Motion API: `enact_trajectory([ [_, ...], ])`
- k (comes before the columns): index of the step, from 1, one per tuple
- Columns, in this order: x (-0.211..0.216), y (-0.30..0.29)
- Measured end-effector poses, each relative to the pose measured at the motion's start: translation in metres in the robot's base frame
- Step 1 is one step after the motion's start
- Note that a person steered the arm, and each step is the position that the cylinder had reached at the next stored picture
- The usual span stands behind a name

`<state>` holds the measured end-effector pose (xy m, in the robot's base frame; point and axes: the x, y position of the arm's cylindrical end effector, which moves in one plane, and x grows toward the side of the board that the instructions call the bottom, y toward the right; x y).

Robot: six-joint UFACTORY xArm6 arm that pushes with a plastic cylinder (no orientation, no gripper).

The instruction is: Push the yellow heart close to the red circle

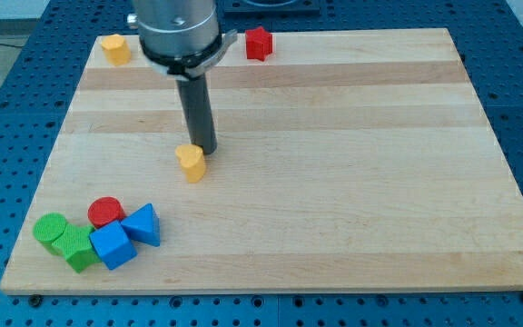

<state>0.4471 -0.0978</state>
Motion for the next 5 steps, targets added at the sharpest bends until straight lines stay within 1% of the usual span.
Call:
enact_trajectory([
  [1, 0.029, -0.002],
  [3, 0.065, 0.013],
  [4, 0.071, -0.003],
  [5, 0.058, -0.007],
])
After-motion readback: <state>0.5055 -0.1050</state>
